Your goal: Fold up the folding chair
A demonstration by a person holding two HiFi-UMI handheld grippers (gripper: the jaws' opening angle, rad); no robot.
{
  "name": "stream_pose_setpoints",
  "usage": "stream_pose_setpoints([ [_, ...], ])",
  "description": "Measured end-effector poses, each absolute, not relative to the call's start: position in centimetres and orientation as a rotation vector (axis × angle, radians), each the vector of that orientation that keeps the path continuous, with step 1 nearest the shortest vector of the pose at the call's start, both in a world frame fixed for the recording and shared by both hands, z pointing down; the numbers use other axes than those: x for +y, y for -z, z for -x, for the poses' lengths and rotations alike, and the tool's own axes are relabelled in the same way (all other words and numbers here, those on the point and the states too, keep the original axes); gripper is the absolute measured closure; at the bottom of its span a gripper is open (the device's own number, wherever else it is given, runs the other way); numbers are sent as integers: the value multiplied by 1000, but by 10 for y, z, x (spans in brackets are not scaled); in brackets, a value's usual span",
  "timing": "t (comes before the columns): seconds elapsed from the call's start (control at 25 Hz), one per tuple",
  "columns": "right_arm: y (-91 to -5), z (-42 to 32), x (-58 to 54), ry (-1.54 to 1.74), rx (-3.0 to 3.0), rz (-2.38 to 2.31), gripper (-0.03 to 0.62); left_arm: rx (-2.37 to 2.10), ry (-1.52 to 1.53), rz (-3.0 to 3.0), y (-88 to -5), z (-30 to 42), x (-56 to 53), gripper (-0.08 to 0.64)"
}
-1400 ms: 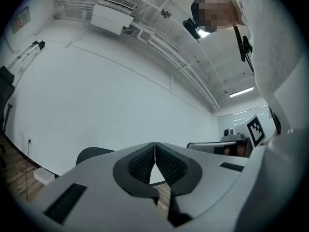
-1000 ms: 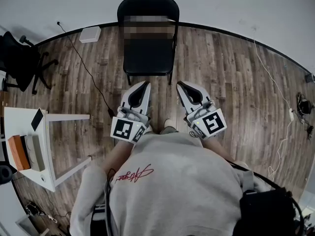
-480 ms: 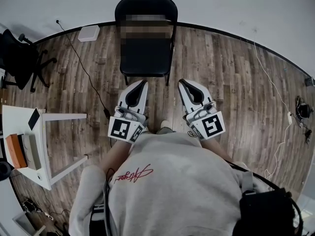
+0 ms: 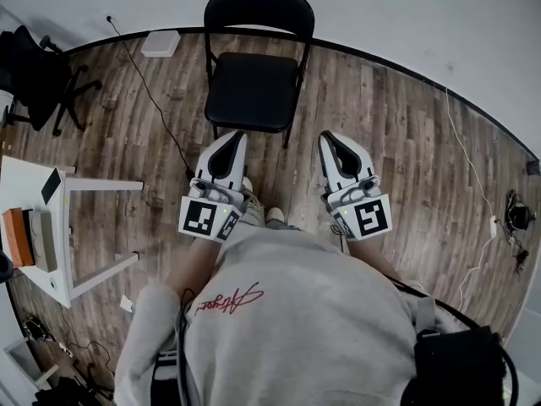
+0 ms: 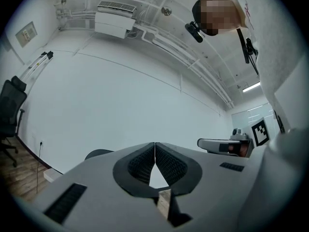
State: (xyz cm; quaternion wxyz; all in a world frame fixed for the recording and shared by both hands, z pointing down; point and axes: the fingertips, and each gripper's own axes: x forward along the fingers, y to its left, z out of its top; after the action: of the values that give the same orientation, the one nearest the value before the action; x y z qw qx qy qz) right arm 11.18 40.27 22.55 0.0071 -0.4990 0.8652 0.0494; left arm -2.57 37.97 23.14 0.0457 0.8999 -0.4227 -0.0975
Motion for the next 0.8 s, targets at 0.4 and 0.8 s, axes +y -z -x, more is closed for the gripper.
stream_pose_setpoints([
  [0.4,-241,-90,320,-189,2745,1582,575,-1236,309,-2745,-246,35,298,543],
  [0.8,-240,-87,177,-186,2684,1750,575,-1083,279,-2762,-249,27,166,541],
])
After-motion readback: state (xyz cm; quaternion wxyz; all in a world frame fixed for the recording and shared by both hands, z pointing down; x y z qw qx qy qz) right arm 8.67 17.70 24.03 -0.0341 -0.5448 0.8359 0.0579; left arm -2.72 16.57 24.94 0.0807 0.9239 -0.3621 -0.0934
